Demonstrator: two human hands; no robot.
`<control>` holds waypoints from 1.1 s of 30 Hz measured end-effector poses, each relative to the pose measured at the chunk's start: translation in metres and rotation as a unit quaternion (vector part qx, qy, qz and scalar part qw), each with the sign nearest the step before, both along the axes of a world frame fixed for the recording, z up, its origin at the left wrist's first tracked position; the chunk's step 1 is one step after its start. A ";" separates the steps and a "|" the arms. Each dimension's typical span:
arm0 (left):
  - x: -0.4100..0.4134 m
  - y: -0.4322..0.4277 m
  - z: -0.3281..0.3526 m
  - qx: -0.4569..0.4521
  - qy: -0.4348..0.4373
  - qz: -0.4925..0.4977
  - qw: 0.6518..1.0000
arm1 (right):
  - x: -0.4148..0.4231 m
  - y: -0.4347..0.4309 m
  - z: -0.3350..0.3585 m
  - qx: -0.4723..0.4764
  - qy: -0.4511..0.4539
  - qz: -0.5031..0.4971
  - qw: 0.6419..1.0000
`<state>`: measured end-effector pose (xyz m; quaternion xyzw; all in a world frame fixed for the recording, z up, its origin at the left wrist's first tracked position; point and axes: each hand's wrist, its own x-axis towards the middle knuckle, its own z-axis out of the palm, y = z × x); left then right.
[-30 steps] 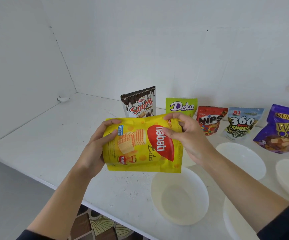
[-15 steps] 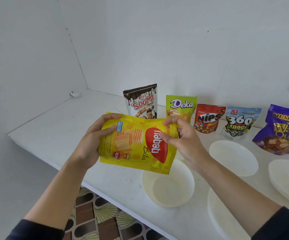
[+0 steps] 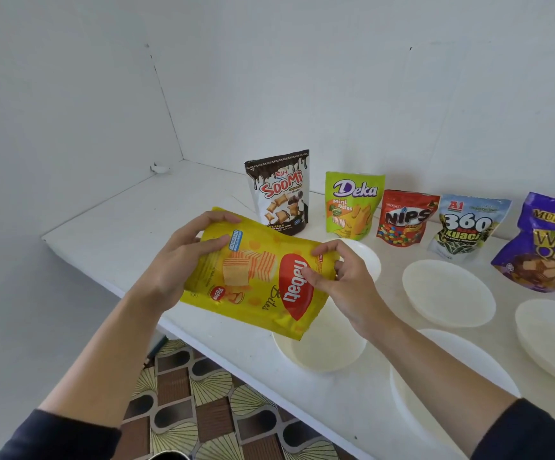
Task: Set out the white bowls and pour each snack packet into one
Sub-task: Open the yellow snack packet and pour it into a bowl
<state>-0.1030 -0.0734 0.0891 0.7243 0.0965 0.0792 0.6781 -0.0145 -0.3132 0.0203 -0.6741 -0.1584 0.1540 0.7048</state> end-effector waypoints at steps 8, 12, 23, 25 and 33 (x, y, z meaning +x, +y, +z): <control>-0.006 0.004 0.014 0.016 -0.018 -0.003 1.000 | -0.002 0.003 0.008 0.025 0.002 0.008 1.000; -0.005 0.005 0.019 0.011 -0.023 0.003 1.000 | 0.000 0.004 0.014 0.029 -0.004 0.002 1.000; 0.003 -0.001 0.020 0.033 -0.013 -0.022 0.999 | -0.001 0.002 0.003 0.017 0.017 -0.005 1.000; 0.005 -0.001 0.024 0.035 -0.017 -0.021 0.999 | 0.000 0.002 0.007 0.025 0.012 -0.007 1.000; 0.008 -0.001 0.035 0.033 -0.035 -0.015 0.999 | 0.006 0.002 0.017 0.046 0.002 -0.014 0.999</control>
